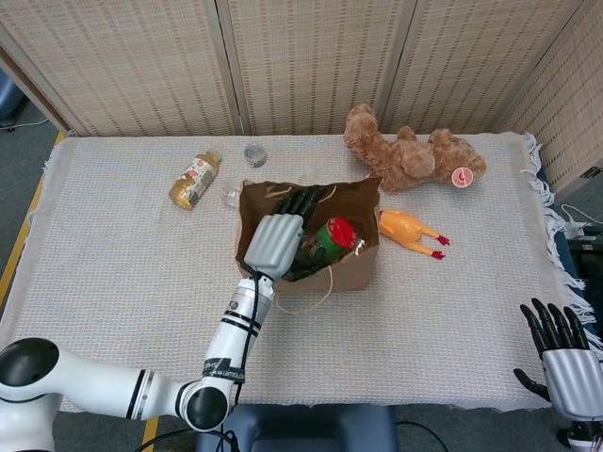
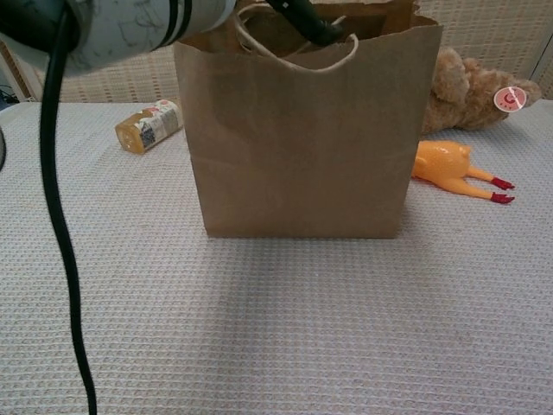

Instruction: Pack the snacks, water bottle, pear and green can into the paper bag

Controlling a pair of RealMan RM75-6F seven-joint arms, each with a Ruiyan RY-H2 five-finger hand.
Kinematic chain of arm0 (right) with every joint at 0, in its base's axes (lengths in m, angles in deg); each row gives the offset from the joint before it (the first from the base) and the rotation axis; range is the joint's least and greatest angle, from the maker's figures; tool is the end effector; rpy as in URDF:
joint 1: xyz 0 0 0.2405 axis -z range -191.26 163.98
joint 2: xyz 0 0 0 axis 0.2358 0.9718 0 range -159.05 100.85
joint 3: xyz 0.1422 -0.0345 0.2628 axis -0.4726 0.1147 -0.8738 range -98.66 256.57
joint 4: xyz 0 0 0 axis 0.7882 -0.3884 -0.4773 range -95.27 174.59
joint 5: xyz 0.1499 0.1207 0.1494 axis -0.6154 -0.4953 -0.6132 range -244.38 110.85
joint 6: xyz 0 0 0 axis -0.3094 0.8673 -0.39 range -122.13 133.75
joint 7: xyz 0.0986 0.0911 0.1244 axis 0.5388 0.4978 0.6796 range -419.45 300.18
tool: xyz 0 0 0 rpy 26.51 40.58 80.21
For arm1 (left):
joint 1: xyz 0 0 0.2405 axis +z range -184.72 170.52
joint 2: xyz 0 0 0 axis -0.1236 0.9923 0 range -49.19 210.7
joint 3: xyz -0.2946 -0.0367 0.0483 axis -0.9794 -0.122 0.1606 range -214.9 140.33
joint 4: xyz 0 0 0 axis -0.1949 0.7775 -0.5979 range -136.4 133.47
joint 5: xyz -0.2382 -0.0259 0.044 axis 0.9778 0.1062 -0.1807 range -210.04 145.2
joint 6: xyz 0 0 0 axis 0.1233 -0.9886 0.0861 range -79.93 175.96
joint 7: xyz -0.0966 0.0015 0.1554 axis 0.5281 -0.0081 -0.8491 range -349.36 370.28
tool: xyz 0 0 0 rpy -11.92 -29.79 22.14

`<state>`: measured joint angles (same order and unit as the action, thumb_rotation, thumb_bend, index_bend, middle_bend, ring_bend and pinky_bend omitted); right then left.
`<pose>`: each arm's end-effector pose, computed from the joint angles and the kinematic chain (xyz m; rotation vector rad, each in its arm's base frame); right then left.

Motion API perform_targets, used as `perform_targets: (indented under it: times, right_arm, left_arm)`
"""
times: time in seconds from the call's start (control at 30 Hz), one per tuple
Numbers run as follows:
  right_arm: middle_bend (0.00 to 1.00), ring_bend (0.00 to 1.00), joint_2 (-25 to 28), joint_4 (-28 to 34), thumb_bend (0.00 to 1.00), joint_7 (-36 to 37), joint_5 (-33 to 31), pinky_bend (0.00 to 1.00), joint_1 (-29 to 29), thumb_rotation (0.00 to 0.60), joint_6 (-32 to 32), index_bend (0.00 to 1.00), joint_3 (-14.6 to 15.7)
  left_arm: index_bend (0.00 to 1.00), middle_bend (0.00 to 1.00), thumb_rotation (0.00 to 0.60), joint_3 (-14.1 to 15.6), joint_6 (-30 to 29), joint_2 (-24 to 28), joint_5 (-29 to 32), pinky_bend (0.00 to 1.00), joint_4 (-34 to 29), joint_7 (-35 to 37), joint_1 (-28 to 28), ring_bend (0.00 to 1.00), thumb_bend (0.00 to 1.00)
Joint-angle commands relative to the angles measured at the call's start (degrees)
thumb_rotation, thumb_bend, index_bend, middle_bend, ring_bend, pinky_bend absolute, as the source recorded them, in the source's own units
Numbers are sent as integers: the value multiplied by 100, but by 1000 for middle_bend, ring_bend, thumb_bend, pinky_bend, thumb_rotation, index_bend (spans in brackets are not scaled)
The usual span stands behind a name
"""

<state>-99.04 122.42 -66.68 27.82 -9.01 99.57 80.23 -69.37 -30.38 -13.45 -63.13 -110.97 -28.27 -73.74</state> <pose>-0.3902 -0.1458 0.1274 1.4391 -0.7513 0.7700 0.0922 0.4052 -0.0037 -1.6111 -1.1614 -1.3597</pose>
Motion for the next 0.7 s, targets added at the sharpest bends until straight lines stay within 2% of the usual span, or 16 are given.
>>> perform_targets:
  times: [0.03,0.27,0.43,0.57,0.7]
  right_arm:
    - [0,0,-3,-1,0,-5,1,0,1,600,4,52,-1]
    - [0,0,-2,-8,0,3,12,0,5,600,15,56,5]
    - [0,0,-6,-38,0,49,14,0,17,600,32,60,12]
    - [0,0,-1,-50,0,64,7,0,25,600,37,62,14]
    - [0,0,-9,-55,0,54,10,0,39,600,58,62,17]
  left_arm:
    - [0,0,600,6,-19,127,-123,108,-159,105,78,0,360]
    - [0,0,600,-16,-115,492,-554,81,-396,225,229,0,361]
    - [0,0,600,0,-76,1222,-802,82,-395,117,508,0,359]
    - [0,0,600,198,-58,1900,-864,82,-463,374,1091,0,358]
    - [0,0,600,547,86,2655,-942,83,-705,1085,1970,0,358]
